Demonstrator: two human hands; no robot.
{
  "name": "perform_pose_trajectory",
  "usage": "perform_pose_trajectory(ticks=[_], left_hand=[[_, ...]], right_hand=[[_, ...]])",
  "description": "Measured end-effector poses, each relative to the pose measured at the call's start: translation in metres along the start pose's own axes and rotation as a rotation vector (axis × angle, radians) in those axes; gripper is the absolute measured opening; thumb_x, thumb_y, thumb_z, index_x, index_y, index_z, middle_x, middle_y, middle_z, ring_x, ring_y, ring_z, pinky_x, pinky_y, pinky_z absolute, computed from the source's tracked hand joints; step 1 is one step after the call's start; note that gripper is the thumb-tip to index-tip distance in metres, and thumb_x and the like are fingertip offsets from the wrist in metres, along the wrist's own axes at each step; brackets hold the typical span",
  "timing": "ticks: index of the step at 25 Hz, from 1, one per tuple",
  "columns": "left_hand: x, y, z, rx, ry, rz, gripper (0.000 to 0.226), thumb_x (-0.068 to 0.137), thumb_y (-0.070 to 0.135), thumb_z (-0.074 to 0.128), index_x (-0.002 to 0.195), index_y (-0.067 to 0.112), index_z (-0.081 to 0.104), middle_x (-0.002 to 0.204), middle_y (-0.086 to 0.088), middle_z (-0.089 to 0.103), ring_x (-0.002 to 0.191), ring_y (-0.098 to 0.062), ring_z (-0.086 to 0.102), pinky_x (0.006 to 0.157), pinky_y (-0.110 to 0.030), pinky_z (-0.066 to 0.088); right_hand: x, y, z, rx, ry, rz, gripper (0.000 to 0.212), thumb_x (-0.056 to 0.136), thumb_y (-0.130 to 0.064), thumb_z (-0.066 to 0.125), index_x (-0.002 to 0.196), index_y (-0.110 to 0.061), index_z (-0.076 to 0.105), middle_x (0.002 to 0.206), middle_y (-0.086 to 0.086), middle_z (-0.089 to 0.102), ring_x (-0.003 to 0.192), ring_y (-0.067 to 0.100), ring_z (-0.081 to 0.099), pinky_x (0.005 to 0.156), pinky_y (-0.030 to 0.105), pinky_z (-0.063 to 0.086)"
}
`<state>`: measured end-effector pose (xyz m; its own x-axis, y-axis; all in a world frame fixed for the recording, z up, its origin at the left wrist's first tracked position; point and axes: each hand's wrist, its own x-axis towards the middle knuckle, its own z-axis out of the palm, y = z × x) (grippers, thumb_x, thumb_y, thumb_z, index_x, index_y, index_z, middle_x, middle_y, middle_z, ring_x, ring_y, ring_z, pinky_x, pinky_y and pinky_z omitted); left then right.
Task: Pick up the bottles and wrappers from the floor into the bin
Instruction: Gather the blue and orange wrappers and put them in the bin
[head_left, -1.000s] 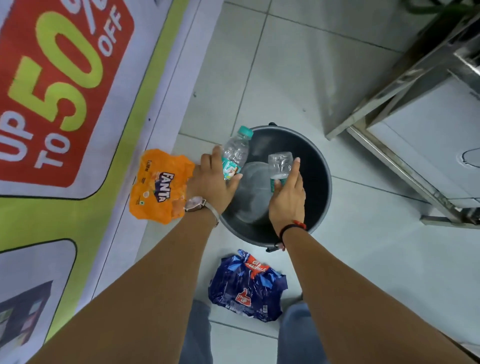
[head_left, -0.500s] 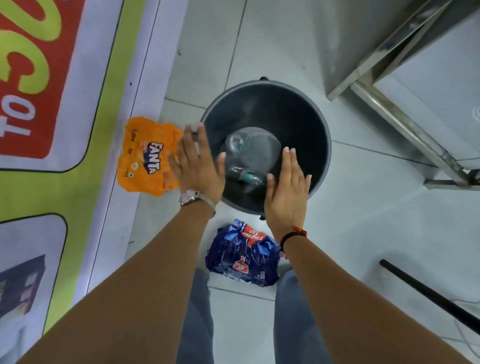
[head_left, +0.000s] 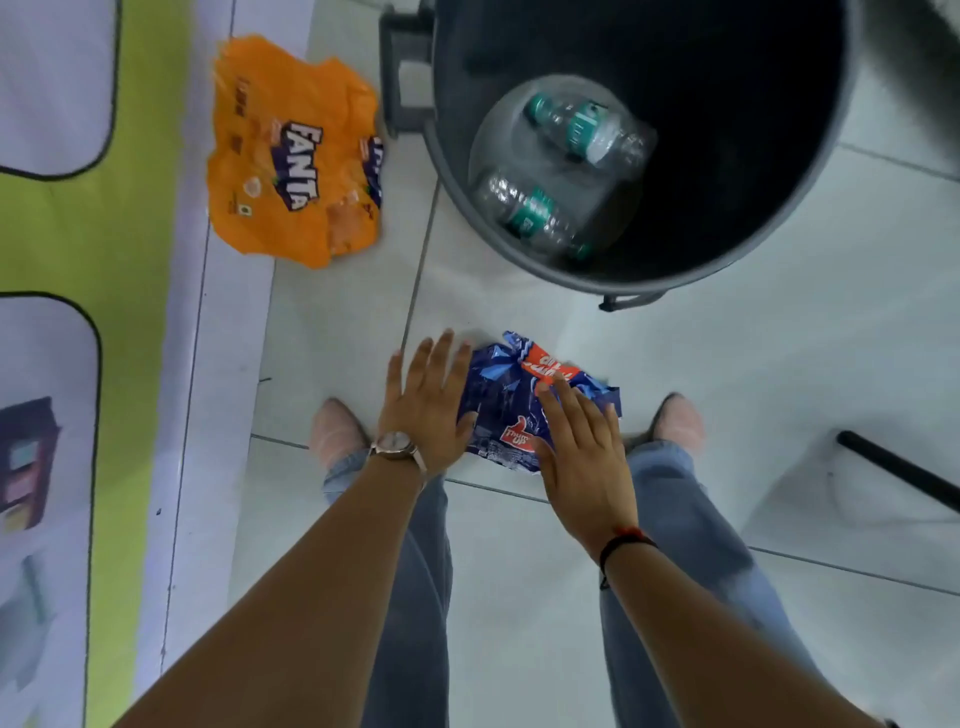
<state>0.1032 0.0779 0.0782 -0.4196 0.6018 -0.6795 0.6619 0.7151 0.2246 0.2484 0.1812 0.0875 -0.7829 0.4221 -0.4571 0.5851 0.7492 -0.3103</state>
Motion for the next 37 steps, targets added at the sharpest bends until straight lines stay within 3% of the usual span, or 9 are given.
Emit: perform_pose_trajectory(ticks=[5,8,15,18,21,24,29,32,37], left_hand=[[0.044,-0.014,0.076,0.295,-0.284,0.265,0.100,0.083,0.061,0.049,0.147,0.017,-0.014,0.158,-0.009,-0.015,0.145,-0.029,-0.013,0.118,-0.048,-0.010],[0.064,-0.008,0.118,0.409,-0.411,0.373,0.116,0.074,0.066,0.059,0.146,0.015,-0.016,0.157,-0.010,-0.019,0.144,-0.029,-0.017,0.117,-0.047,-0.012],[0.072,-0.004,0.133,0.311,-0.369,0.418,0.061,0.100,0.013,0.028,0.148,0.016,-0.009,0.159,-0.007,-0.008,0.146,-0.028,-0.008,0.119,-0.043,-0.005],[0.058,-0.033,0.097,0.344,-0.373,0.400,0.053,0.102,0.012,0.022,0.149,0.017,-0.002,0.160,-0.004,0.000,0.147,-0.028,0.001,0.120,-0.045,0.003],[0.047,-0.079,0.053,0.345,-0.073,0.409,0.051,0.087,0.015,0.029,0.134,0.017,0.048,0.139,-0.005,0.054,0.128,-0.027,0.050,0.107,-0.044,0.039],[0.047,-0.143,-0.002,0.411,0.064,0.314,0.054,0.073,0.018,0.032,0.122,0.017,0.053,0.116,-0.003,0.071,0.105,-0.025,0.068,0.094,-0.044,0.047],[0.085,-0.217,-0.085,0.350,0.272,0.072,0.054,0.084,0.008,0.035,0.138,0.009,0.039,0.142,-0.016,0.048,0.127,-0.037,0.049,0.100,-0.055,0.042],[0.119,-0.236,-0.100,0.245,0.207,-0.100,0.058,0.098,0.008,0.035,0.148,0.014,0.007,0.159,-0.010,0.006,0.146,-0.030,0.007,0.118,-0.050,0.009],[0.171,-0.252,-0.078,0.161,-0.057,-0.179,0.067,0.098,0.026,0.041,0.149,0.018,-0.002,0.160,-0.003,-0.003,0.147,-0.028,-0.001,0.119,-0.050,0.006]], right_hand=[[0.017,0.036,0.080,-0.117,-0.514,0.158,0.092,0.083,-0.063,0.040,0.150,-0.011,0.003,0.160,0.012,0.002,0.147,0.029,0.007,0.114,0.058,0.002],[0.020,0.057,0.115,-0.293,-0.747,0.237,0.103,0.083,-0.057,0.055,0.148,-0.014,-0.012,0.158,0.012,-0.017,0.147,0.028,-0.005,0.115,0.060,-0.001],[0.012,0.047,0.121,-0.294,-0.646,0.234,0.059,0.098,-0.007,0.030,0.150,-0.015,0.004,0.160,0.012,0.006,0.145,0.032,0.015,0.117,0.053,0.012],[0.006,0.009,0.105,-0.244,-0.432,0.193,0.057,0.082,0.002,0.046,0.138,-0.010,0.044,0.141,0.022,0.048,0.125,0.041,0.051,0.101,0.061,0.038],[0.027,-0.046,0.083,-0.179,-0.440,0.174,0.055,0.070,-0.010,0.033,0.111,-0.011,0.069,0.110,0.019,0.072,0.093,0.037,0.071,0.074,0.060,0.055],[0.087,-0.109,0.053,-0.120,-0.332,0.090,0.058,0.070,-0.013,0.029,0.112,-0.015,0.069,0.111,0.018,0.072,0.096,0.036,0.071,0.077,0.057,0.054],[0.202,-0.178,0.021,-0.154,-0.044,-0.083,0.053,0.086,-0.012,0.031,0.136,-0.018,0.048,0.141,0.020,0.049,0.128,0.038,0.048,0.104,0.054,0.038],[0.262,-0.179,0.020,-0.212,-0.110,-0.185,0.055,0.101,-0.017,0.029,0.150,-0.022,0.004,0.160,0.012,0.003,0.147,0.031,0.002,0.118,0.051,0.000],[0.328,-0.165,0.043,-0.431,-0.227,-0.291,0.054,0.103,-0.020,0.026,0.150,-0.025,-0.001,0.161,0.005,-0.002,0.147,0.026,-0.003,0.113,0.060,-0.007]])
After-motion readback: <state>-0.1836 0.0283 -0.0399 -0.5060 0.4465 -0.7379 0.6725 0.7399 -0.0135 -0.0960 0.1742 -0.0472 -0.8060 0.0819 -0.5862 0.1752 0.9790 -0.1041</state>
